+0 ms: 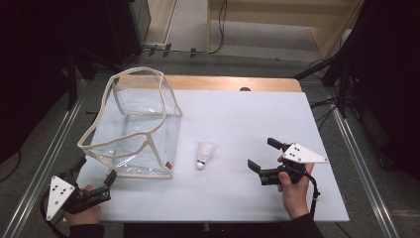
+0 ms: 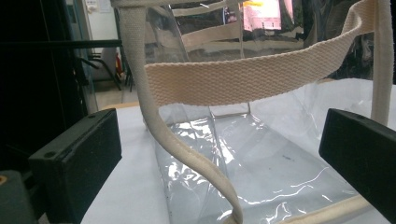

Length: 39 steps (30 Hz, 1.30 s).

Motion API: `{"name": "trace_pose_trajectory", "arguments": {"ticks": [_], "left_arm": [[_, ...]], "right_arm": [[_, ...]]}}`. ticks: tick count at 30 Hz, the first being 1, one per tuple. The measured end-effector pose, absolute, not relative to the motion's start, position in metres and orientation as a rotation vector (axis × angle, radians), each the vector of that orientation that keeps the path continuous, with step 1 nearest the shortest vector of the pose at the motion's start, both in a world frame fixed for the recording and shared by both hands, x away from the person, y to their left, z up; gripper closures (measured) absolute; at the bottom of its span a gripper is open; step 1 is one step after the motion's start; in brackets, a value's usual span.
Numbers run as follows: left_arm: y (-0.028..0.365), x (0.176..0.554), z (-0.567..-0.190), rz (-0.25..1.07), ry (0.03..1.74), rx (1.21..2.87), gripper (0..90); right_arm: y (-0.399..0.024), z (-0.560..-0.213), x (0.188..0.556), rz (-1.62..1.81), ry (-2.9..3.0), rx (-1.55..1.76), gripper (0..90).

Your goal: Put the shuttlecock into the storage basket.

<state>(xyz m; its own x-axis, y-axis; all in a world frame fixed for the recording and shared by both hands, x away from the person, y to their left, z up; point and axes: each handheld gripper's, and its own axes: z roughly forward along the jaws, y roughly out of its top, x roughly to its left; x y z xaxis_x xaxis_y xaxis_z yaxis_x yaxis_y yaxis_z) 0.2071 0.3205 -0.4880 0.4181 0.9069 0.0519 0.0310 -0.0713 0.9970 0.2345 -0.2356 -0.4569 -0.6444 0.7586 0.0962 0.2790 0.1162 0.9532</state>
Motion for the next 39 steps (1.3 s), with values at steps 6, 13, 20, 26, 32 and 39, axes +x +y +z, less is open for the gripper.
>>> {"name": "trace_pose_trajectory", "arguments": {"ticks": [6,13,20,26,32,39], "left_arm": [[0.321,0.207,-0.488,0.907,0.886,1.46,0.0],[0.321,0.207,-0.488,0.907,0.885,1.46,0.0],[0.321,0.207,-0.488,0.906,0.885,1.462,0.0],[0.321,0.207,-0.488,0.906,0.884,1.462,0.0],[0.321,0.207,-0.488,0.905,0.884,1.46,0.0],[0.321,0.207,-0.488,0.903,0.884,1.458,0.0]], "right_arm": [[-0.23,-0.456,0.236,1.548,1.997,0.995,0.0],[-0.221,-0.455,0.238,1.538,1.994,0.994,4.7],[-0.214,-0.455,0.24,1.547,2.011,0.98,4.7],[-0.207,-0.453,0.242,1.549,2.032,0.962,4.7],[-0.199,-0.451,0.245,1.548,2.047,0.945,5.2],[-0.188,-0.451,0.249,1.542,2.064,0.939,13.8]]}}
